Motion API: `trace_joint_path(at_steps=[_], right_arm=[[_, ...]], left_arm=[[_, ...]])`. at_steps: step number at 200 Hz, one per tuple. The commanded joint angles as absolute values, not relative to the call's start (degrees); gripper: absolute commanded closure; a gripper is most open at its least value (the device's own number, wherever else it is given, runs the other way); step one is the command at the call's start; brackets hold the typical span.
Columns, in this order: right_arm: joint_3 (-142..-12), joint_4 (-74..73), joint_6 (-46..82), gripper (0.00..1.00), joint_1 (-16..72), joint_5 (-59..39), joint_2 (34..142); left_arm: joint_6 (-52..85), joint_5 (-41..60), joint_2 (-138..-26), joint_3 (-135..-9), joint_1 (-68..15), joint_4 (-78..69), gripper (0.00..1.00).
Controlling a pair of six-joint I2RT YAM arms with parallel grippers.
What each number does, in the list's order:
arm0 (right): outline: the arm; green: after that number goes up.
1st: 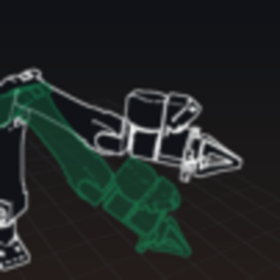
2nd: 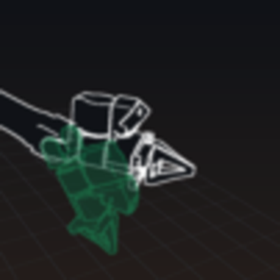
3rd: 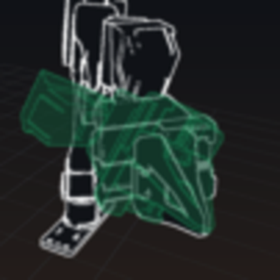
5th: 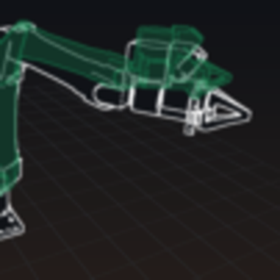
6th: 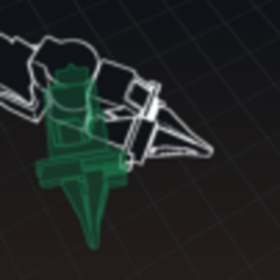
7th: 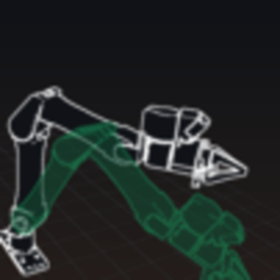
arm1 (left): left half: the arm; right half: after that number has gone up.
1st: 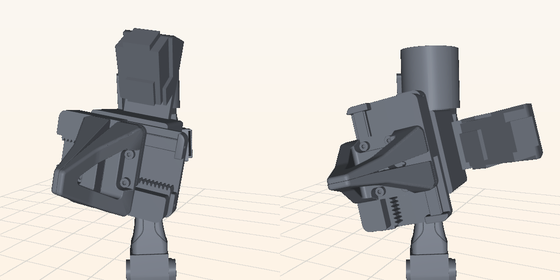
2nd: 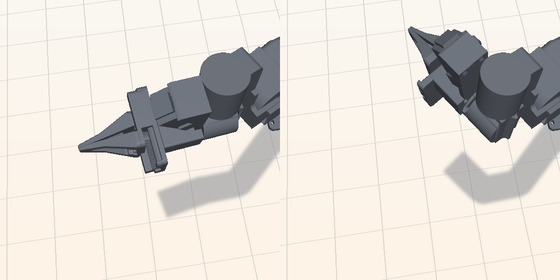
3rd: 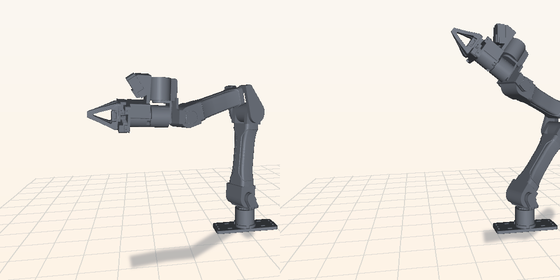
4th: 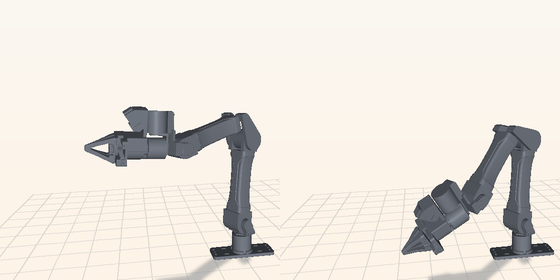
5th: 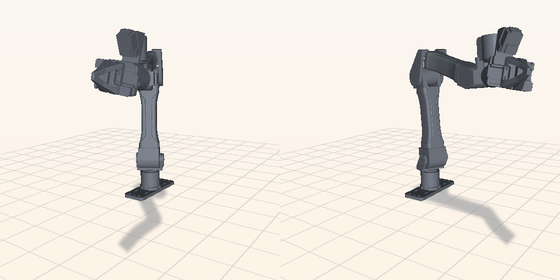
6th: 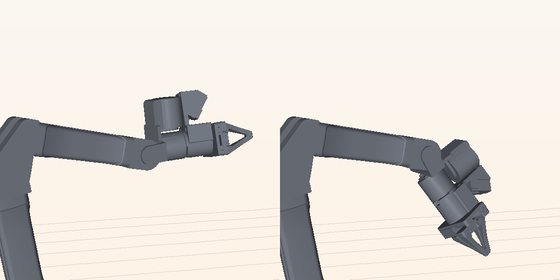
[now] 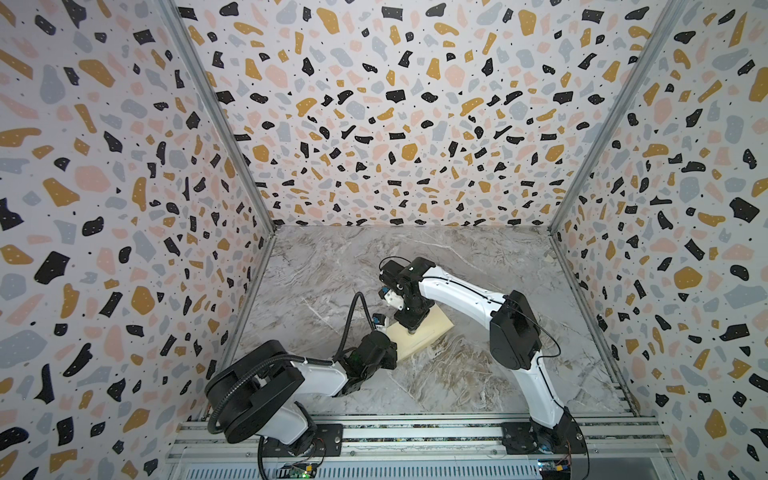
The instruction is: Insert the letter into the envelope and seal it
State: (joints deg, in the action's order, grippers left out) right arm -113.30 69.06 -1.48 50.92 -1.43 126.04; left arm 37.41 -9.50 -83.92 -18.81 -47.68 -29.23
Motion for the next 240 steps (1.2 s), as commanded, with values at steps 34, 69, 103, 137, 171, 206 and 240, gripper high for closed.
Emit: trace_joint_path(at_steps=[34, 69, 103, 137, 171, 206, 240], right_arm=[[-115.3, 71.5, -1.9, 1.00, 50.9, 0.5, 127.2], [-115.2, 71.9, -1.9, 1.00, 50.3, 1.2, 127.7], [-114.5, 71.6, -1.6, 1.00, 49.3, 1.9, 127.2], [-113.2, 70.9, -1.3, 1.00, 47.9, 2.4, 126.4], [-110.8, 69.7, -1.3, 1.00, 46.3, 3.0, 125.4], [-108.3, 68.4, -1.5, 1.00, 44.3, 4.0, 124.6], [-106.6, 67.3, -1.2, 1.00, 43.0, 4.0, 124.4]], left_arm=[[37.9, -9.8, -86.2, -18.2, -47.4, -22.9, 1.00], [38.0, -9.9, -86.4, -18.2, -47.4, -22.9, 1.00], [38.1, -10.0, -86.3, -18.1, -47.4, -22.8, 1.00], [38.2, -10.2, -86.4, -17.9, -47.4, -22.8, 1.00], [38.3, -10.2, -86.4, -18.0, -47.4, -22.7, 1.00], [38.5, -10.4, -86.3, -17.9, -47.4, -22.7, 1.00], [38.5, -10.5, -86.1, -18.0, -47.5, -22.4, 1.00]])
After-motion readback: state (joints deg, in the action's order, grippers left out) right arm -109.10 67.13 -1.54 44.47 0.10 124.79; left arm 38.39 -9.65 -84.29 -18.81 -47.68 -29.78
